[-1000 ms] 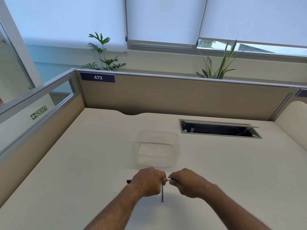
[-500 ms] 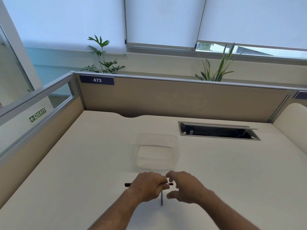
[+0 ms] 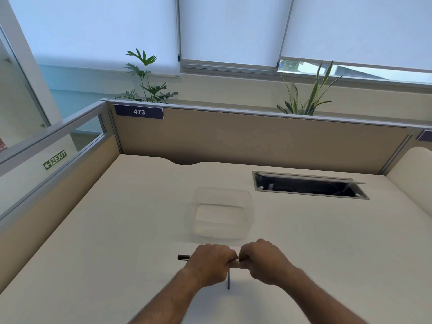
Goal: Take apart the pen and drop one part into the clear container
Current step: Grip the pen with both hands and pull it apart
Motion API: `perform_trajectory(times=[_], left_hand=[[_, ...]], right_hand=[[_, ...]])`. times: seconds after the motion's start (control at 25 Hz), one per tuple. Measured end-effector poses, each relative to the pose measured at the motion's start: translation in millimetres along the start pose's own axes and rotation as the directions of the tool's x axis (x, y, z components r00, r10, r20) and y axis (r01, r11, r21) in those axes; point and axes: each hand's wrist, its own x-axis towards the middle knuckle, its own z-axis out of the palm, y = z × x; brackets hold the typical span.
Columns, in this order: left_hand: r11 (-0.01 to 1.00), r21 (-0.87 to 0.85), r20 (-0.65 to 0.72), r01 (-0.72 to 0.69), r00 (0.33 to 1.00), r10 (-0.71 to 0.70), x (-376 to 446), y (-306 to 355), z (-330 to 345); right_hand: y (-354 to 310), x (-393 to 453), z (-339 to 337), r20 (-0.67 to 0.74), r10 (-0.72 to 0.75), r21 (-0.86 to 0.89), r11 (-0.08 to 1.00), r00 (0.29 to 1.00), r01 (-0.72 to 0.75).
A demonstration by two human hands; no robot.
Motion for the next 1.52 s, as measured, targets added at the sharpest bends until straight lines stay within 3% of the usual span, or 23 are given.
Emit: perform_trajectory(times=[0.12, 0.32, 0.4, 0.68, 0.88, 1.08, 1.36, 1.52], left_hand=[[1.0, -0.017, -0.01, -0.007, 1.0, 0.007, 1, 2, -1], [1.0, -0.009, -0.033, -0.014, 0.999, 0.013, 0, -2, -2], [1.0, 0.0, -0.029, -0.023, 0.999, 0.023, -1, -2, -1], [1.0, -0.007, -0.012, -0.025, 1.0, 0.024, -1, 5, -2], [0.999, -0.051, 0.0, -0.016, 1.0, 0.016, 2, 5, -7], [0.998, -0.059, 0.02, -0.026, 0.999, 0.027, 4, 4, -9], [0.994, -0.101, 0.052, -0.037, 0.998, 0.042, 3, 0, -10], [0.995, -0.096, 0.038, -0.037, 0.998, 0.041, 3, 3, -6]], right_hand=[[0, -1, -3, 0.001, 0.064, 0.06, 0.996, 0.998, -0.064], [6, -5, -10, 0.275, 0.033, 0.216, 0.972, 0.961, -0.095], [6, -5, -10, 0.302, 0.034, 0.352, 0.925, 0.953, -0.145], [7, -4, -8, 0.109, -0.001, 0.275, 0.961, 0.994, -0.029], [8, -7, -1, -0.071, -0.058, 0.119, 0.991, 0.996, 0.067], [9, -12, 3, -0.133, -0.106, 0.012, 0.994, 0.985, 0.109], [12, -16, 8, -0.179, -0.14, -0.009, 0.99, 0.974, 0.141], [11, -13, 8, -0.203, -0.036, 0.024, 0.999, 0.979, 0.042]])
